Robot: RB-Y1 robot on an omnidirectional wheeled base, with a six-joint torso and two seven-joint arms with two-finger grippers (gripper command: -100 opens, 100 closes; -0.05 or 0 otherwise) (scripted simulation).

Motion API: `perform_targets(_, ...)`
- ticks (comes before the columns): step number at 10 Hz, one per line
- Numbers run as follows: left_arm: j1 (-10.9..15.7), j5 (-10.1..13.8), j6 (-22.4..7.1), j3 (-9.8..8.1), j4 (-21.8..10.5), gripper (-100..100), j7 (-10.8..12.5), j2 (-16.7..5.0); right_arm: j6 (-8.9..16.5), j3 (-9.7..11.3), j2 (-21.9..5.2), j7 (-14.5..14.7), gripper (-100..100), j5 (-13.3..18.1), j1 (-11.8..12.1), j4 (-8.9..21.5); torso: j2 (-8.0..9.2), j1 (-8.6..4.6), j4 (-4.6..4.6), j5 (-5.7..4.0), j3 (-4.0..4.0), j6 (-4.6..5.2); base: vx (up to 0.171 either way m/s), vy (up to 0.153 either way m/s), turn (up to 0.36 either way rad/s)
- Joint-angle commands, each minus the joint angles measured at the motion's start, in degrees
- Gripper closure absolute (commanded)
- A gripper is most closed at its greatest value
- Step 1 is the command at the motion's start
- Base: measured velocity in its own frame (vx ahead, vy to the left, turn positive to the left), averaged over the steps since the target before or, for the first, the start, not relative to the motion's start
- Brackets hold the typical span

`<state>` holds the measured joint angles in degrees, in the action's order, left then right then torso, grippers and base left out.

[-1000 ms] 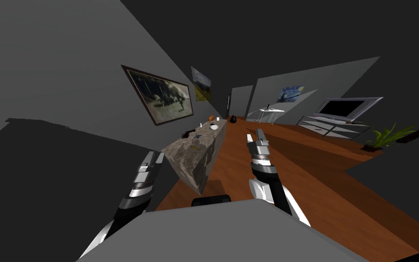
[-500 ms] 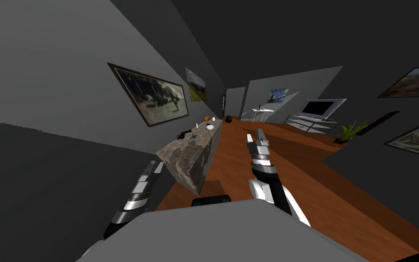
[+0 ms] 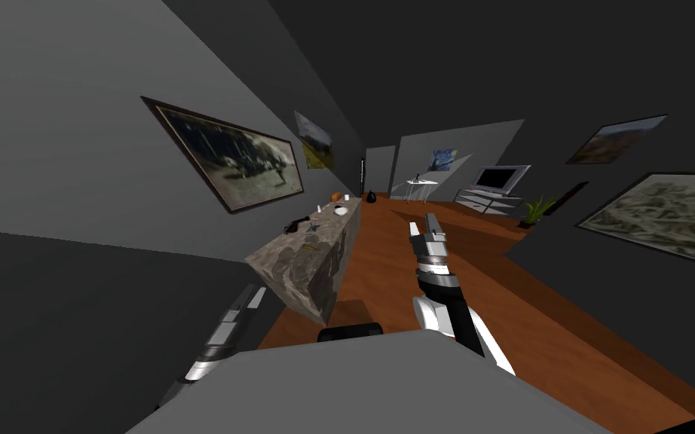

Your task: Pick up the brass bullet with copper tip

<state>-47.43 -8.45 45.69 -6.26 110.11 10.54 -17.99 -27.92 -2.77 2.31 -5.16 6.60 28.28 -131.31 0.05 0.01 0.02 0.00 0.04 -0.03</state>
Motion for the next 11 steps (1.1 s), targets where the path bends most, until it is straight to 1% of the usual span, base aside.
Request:
perform_targets(1, -2.55, -0.83, 1.57, -0.40, -2.86, -100, 1.07, -1.12, 0.00, 0.00, 0.00, 0.00, 0, 0.00, 0.00, 0.00, 0.00, 0.00, 0.00, 0.00, 0.00, 0.00, -0.007, -0.023, -0.206)
perform_targets(3, -2.55, -0.83, 1.57, -0.40, -3.97, -100, 1.07, -1.12, 0.00, 0.00, 0.00, 0.00, 0, 0.00, 0.00, 0.00, -0.04, -0.01, -0.01, 0.00, -0.02, 0.01, 0.002, -0.012, -0.061)
perform_targets(4, -4.92, -1.53, 2.65, -0.88, -6.00, -100, 2.23, -2.16, 0.00, 0.00, 0.00, 0.00, 0, 0.00, 0.00, 0.00, -0.06, 0.02, -0.01, 0.01, -0.04, -0.01, 0.008, -0.028, -0.259)
perform_targets(5, -4.92, -1.53, 2.65, -0.88, -7.00, -100, 2.23, -2.16, 0.00, 0.01, 0.00, 0.00, 0, 0.00, -0.01, 0.00, -0.07, -0.02, -0.02, -0.01, -0.04, 0.04, 0.009, -0.017, -0.122)
perform_targets(6, -7.32, -2.28, 3.73, -1.39, -8.66, -100, 3.47, -3.14, 0.00, 0.00, 0.00, 0.00, 0, 0.00, 0.00, 0.00, -0.08, -0.01, -0.02, 0.00, -0.05, -0.01, 0.016, -0.024, -0.217)
perform_targets(7, -7.32, -2.28, 3.73, -1.39, -10.10, -100, 3.47, -3.14, 0.00, 0.00, 0.00, 0.00, 0, 0.00, 0.00, 0.00, -0.09, -0.02, -0.02, -0.01, -0.05, 0.02, 0.015, -0.019, -0.120)
perform_targets(8, -9.51, -3.07, 4.81, -1.90, -12.77, -100, 4.78, -4.05, 0.00, 0.00, 0.00, 0.00, 0, 0.00, 0.00, 0.00, -0.10, -0.01, -0.02, 0.00, -0.06, 0.00, 0.036, -0.036, -0.224)
perform_targets(9, -11.16, -3.89, 5.88, -2.43, -14.95, -100, 6.16, -4.87, 0.00, 0.00, 0.00, 0.00, 0, 0.00, 0.00, 0.00, -0.15, -0.06, -0.03, -0.01, -0.08, 0.02, 0.060, -0.060, -0.378)
perform_targets(10, -12.12, -3.89, 5.88, -2.43, -16.49, -100, 6.16, -4.87, 0.00, 0.01, 0.00, 0.00, 0, 0.00, 0.00, 0.00, -0.22, -0.13, -0.05, -0.03, -0.13, 0.03, 0.049, -0.034, -0.131)
perform_targets(11, -13.72, -4.75, 6.94, -2.96, -19.69, -100, 7.60, -5.60, 0.00, 0.00, 0.00, 0.00, 0, 0.00, 0.01, 0.00, -0.23, -0.07, -0.05, -0.02, -0.13, -0.01, 0.058, -0.033, -0.229)
